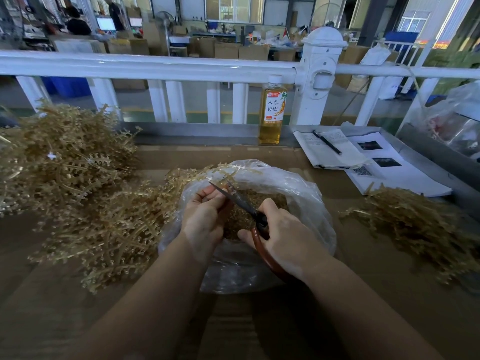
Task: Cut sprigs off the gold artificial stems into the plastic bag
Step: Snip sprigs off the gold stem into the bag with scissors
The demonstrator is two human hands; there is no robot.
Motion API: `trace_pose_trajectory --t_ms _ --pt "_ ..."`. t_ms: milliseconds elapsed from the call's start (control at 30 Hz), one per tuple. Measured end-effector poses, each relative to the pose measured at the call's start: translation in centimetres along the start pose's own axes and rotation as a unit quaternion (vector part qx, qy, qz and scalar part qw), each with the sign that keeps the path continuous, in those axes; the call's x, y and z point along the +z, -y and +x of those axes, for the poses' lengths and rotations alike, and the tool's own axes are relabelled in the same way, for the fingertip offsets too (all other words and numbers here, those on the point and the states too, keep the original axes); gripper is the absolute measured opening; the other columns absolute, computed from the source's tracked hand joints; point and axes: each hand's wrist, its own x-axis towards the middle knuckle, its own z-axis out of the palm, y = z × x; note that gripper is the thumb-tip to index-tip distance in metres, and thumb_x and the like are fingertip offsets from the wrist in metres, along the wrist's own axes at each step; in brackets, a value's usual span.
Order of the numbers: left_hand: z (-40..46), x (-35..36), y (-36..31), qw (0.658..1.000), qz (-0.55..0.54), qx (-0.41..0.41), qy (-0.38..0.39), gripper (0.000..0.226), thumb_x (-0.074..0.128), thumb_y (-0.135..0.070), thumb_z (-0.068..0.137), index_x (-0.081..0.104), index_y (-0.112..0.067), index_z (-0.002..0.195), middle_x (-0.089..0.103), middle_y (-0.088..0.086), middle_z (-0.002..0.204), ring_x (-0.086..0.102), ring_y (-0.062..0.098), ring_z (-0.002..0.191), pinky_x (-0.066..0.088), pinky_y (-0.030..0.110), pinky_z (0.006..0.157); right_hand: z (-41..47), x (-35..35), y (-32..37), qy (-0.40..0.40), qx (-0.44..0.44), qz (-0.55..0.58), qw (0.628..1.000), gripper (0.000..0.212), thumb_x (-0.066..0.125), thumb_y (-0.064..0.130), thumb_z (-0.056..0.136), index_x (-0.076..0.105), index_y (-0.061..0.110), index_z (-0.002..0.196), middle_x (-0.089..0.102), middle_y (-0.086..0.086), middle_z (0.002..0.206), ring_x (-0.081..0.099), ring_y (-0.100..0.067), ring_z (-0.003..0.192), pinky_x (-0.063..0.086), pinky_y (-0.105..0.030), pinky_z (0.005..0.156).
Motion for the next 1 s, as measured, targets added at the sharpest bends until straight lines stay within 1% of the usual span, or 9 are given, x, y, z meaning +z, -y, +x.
trace_pose_trajectory --t_ms 67,167,267,433,533,567,633,767,1000 --pt "0.01 -0.09 0.17 1.000 0.003 0.007 0.006 0.024 0.048 0.014 0.089 0.049 -0.009 0.082 0.057 0.007 0.077 0.060 0.018 0.073 0.058 0.024 0.061 0.15 0.05 0.00 -0.002 -0.001 -0.005 1.000 0.044 0.053 0.065 0.083 0.037 0.028 0.101 0.054 0.001 0.096 0.052 -0.018 0.095 0.044 -0.035 0.081" --pt "-0.04 -0.20 0.50 1.000 0.015 0.022 0.015 0.024 0.048 0.014 0.088 0.049 -0.010 0.083 0.056 0.007 0.076 0.061 0.016 0.070 0.058 0.023 0.058 0.34 -0.02 0.02 -0.006 -0.003 -0.006 1.000 0.043 0.052 0.065 0.084 0.036 0.028 0.098 0.054 0.001 0.093 0.053 -0.018 0.091 0.044 -0.035 0.078" --pt "-0.04 -0.22 0.65 0.999 0.016 0.027 0.017 0.025 0.048 0.015 0.088 0.049 -0.009 0.083 0.057 0.007 0.075 0.062 0.014 0.067 0.056 0.021 0.054 0.34 -0.16 0.03 -0.007 -0.006 -0.008 1.000 0.040 0.052 0.064 0.086 0.035 0.028 0.094 0.055 0.003 0.088 0.055 -0.017 0.083 0.040 -0.032 0.070" --pt "0.10 -0.35 0.77 0.999 0.012 0.026 0.018 0.025 0.049 0.013 0.089 0.048 -0.011 0.083 0.059 0.006 0.076 0.065 0.009 0.061 0.056 0.021 0.055 0.39 -0.24 0.21 -0.017 -0.013 -0.032 0.999 0.038 0.051 0.062 0.088 0.034 0.028 0.094 0.056 0.005 0.082 0.055 -0.015 0.075 0.036 -0.026 0.059" --pt "0.15 -0.48 0.82 1.000 0.009 0.024 0.016 0.025 0.054 0.010 0.087 0.047 -0.013 0.082 0.057 0.003 0.075 0.063 0.011 0.066 0.057 0.022 0.060 0.41 -0.17 0.22 -0.021 -0.018 -0.050 0.998 0.039 0.049 0.062 0.089 0.035 0.027 0.097 0.059 0.004 0.083 0.058 -0.015 0.075 0.042 -0.028 0.063" --pt "0.17 -0.51 0.85 0.999 0.010 0.025 0.018 0.025 0.054 0.010 0.087 0.047 -0.013 0.081 0.056 0.003 0.074 0.063 0.011 0.066 0.057 0.023 0.061 0.41 -0.13 0.21 -0.022 -0.020 -0.058 0.998 0.039 0.048 0.062 0.089 0.034 0.027 0.097 0.059 0.004 0.082 0.057 -0.015 0.074 0.042 -0.028 0.063" --pt "0.20 -0.51 0.92 0.999 0.013 0.028 0.020 0.026 0.053 0.011 0.087 0.046 -0.013 0.079 0.054 0.001 0.070 0.062 0.010 0.065 0.057 0.023 0.062 0.38 -0.02 0.20 -0.027 -0.021 -0.069 0.997 0.040 0.048 0.062 0.089 0.032 0.027 0.096 0.058 0.003 0.083 0.057 -0.017 0.074 0.040 -0.028 0.064" --pt "0.25 -0.54 0.98 0.999 0.026 0.032 0.013 0.028 0.052 0.012 0.088 0.046 -0.013 0.077 0.052 -0.001 0.065 0.062 0.007 0.058 0.056 0.021 0.058 0.34 0.12 0.07 -0.035 -0.025 -0.084 0.996 0.043 0.047 0.062 0.089 0.037 0.024 0.104 0.063 0.000 0.088 0.062 -0.021 0.081 0.049 -0.033 0.070" --pt "0.26 -0.58 0.99 0.999 0.029 0.032 0.012 0.030 0.051 0.014 0.087 0.045 -0.013 0.077 0.054 0.002 0.069 0.061 0.011 0.065 0.056 0.020 0.057 0.43 0.42 -0.18 -0.050 -0.034 -0.092 0.994 0.042 0.047 0.063 0.089 0.038 0.025 0.105 0.064 0.001 0.087 0.063 -0.019 0.080 0.044 -0.028 0.065"
